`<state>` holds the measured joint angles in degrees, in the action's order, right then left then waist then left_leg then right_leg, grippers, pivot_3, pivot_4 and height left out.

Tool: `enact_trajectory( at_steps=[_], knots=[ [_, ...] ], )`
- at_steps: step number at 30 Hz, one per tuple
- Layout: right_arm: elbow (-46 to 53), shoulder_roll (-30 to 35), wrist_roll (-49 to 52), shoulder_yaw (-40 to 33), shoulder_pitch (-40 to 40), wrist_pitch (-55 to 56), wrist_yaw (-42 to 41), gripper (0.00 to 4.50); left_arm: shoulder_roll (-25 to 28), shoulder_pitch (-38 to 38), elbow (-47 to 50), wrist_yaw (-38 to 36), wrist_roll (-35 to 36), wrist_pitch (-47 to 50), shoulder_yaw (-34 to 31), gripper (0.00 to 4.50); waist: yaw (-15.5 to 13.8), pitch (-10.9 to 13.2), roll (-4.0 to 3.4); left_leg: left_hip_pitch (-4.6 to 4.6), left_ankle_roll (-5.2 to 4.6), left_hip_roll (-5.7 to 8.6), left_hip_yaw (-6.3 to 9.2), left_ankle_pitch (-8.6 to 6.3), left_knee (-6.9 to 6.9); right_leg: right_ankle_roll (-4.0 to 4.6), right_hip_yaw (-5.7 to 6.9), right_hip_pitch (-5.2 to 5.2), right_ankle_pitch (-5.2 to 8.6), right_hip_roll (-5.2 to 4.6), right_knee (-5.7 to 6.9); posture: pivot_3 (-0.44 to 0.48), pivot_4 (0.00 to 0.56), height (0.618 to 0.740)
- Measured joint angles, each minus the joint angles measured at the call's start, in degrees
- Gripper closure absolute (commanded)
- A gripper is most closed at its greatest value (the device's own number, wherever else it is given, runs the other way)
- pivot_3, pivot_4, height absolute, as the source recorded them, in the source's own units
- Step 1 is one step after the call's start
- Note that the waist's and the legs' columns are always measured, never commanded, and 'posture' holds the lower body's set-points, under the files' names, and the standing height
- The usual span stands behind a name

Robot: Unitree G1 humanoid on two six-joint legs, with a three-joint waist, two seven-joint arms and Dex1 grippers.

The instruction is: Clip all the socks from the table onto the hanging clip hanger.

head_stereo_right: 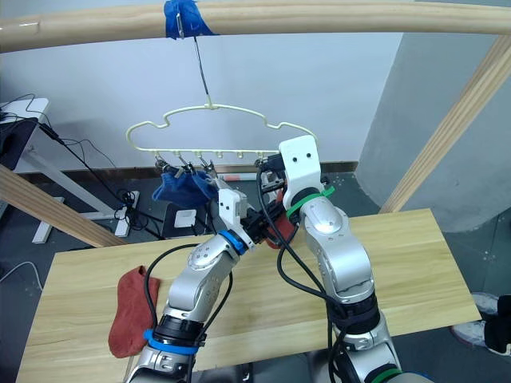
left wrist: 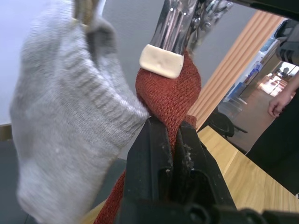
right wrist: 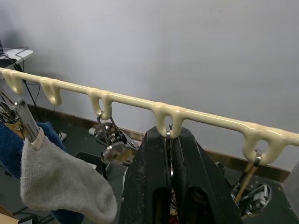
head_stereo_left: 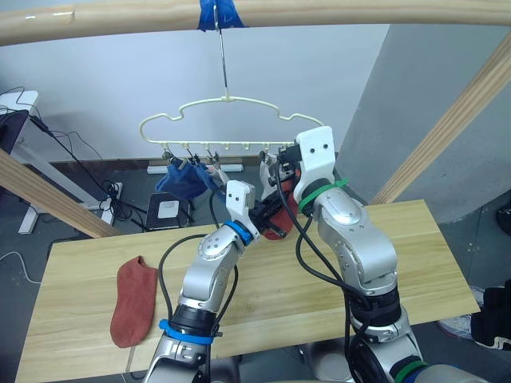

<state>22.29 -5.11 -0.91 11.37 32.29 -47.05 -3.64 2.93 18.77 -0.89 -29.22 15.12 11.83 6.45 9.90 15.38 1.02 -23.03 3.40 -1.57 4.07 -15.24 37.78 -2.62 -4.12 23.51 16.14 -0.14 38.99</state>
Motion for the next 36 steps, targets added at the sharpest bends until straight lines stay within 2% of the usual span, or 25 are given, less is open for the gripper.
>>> enact_trajectory(
  at_steps=[3, 8, 10, 13, 20, 26, 31, 36],
  knots=[
    [0.1, -0.39, 0.04, -0.06, -0.16, 0.03, 0.14, 3.4, -0.08, 0.01, 0.0, 0.01, 0.0, 0.0, 0.0, 4.5, 0.0, 0.0, 0.0, 0.0, 0.0, 0.0, 0.0, 0.0, 0.0, 0.0, 0.0, 0.0, 0.0, 0.0, 0.0, -0.26, 0.267, 0.74],
    [1.41, -0.6, 0.86, -0.35, -0.56, -0.92, -0.23, 1.65, -0.22, 0.25, -0.01, 0.12, -0.07, 0.01, 0.0, 4.5, 0.0, 0.0, 0.0, 0.0, 0.0, 0.0, 0.0, 0.0, 0.0, 0.0, 0.0, 0.0, 0.0, 0.0, -0.01, -0.265, 0.269, 0.74],
    [3.75, -0.32, 2.44, -0.54, -1.77, -1.9, -1.4, 1.65, -0.29, 0.47, -0.01, -0.02, 0.02, 0.12, -0.02, 4.5, -0.01, 0.0, 0.0, -0.01, 0.0, 0.0, 0.01, 0.0, -0.03, -0.01, 0.0, 0.0, 0.0, 0.0, -0.03, -0.269, 0.27, 0.74],
    [7.45, 0.72, 4.57, -0.46, -3.25, -3.89, -3.25, 1.61, 0.26, 0.74, -0.21, -0.14, -0.24, 0.64, 0.27, 3.75, 0.02, 0.01, 0.01, -0.01, 0.0, 0.0, 0.0, 0.0, -0.03, -0.01, 0.0, 0.0, 0.01, 0.0, -0.04, -0.269, 0.27, 0.74],
    [16.51, 6.2, 9.2, 0.13, -7.04, -8.11, -7.69, 1.61, 1.82, 1.26, -0.9, -1.05, -0.92, 0.55, 1.28, 1.66, 0.05, 0.02, 0.02, -0.02, 0.0, 0.0, 0.01, 0.0, -0.04, -0.03, 0.01, -0.01, 0.02, 0.03, -0.07, -0.278, 0.273, 0.74],
    [22.7, 11.95, 11.64, 0.39, -9.79, -8.68, -10.47, 1.61, 4.19, 0.02, -0.28, -3.66, -0.76, 0.26, 1.97, 1.66, 0.22, 0.02, 0.03, -0.01, 0.0, -0.01, 0.0, 0.0, -0.04, -0.06, 0.0, -0.01, 0.04, 0.05, -0.09, -0.279, 0.273, 0.74],
    [24.02, 14.37, 10.28, -0.25, -12.17, -6.93, -8.54, 1.61, 9.88, -2.43, 5.11, -9.31, -0.22, -0.67, 2.84, 1.66, 0.83, 0.03, 0.02, 0.01, 0.01, -0.04, -0.02, 0.0, -0.07, -0.28, -0.03, 0.0, 0.17, 0.07, -0.08, -0.278, 0.273, 0.74],
    [22.97, 15.51, 6.66, -1.05, -12.31, -5.54, -5.14, 1.61, 16.59, -4.09, 12.49, -16.62, 4.55, 1.51, 2.12, 1.66, 1.21, 0.06, 0.03, 0.01, 0.01, -0.05, -0.03, 0.0, -0.08, -0.3, -0.05, 0.01, 0.18, 0.07, -0.09, -0.271, 0.274, 0.74]
  ],
)
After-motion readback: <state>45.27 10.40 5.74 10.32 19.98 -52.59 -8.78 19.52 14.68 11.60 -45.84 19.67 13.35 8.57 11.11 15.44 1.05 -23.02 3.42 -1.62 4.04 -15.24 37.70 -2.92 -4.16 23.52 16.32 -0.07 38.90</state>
